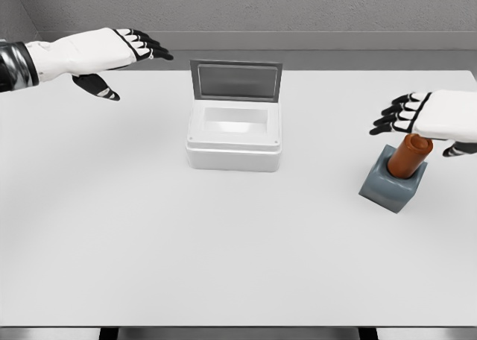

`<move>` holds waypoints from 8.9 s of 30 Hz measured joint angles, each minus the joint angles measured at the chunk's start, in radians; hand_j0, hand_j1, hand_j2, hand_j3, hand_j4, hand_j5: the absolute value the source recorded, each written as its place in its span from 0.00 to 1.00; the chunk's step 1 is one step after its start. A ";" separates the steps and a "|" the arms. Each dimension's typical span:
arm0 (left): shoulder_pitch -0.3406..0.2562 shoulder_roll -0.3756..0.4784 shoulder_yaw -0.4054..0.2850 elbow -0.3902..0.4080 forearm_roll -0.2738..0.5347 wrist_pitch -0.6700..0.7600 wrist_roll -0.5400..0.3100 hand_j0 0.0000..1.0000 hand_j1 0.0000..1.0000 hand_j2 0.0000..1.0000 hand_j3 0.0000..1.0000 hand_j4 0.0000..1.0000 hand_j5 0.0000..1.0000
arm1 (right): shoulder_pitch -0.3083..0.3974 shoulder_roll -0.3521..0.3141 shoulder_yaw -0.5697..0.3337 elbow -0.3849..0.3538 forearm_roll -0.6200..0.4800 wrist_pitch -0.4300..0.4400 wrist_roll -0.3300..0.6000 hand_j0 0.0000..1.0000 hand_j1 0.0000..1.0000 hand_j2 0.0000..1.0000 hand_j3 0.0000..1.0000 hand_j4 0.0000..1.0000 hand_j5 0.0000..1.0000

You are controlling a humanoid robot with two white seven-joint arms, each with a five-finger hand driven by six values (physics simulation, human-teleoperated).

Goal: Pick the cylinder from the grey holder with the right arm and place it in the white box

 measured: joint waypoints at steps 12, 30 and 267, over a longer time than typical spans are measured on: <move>0.000 0.003 0.007 0.003 0.004 0.000 0.000 1.00 1.00 1.00 1.00 1.00 1.00 | -0.025 0.072 0.053 0.096 0.068 0.000 0.000 1.00 1.00 1.00 1.00 1.00 1.00; 0.005 0.011 0.011 0.003 0.057 0.000 0.002 1.00 1.00 1.00 1.00 1.00 1.00 | -0.037 0.100 0.091 0.109 0.109 0.000 0.000 0.90 0.90 0.90 0.90 0.90 0.90; -0.094 -0.217 0.027 0.374 -0.112 0.000 -0.091 1.00 1.00 1.00 1.00 1.00 1.00 | 0.391 0.524 -0.397 -0.039 -0.405 -0.001 0.000 1.00 1.00 1.00 1.00 1.00 1.00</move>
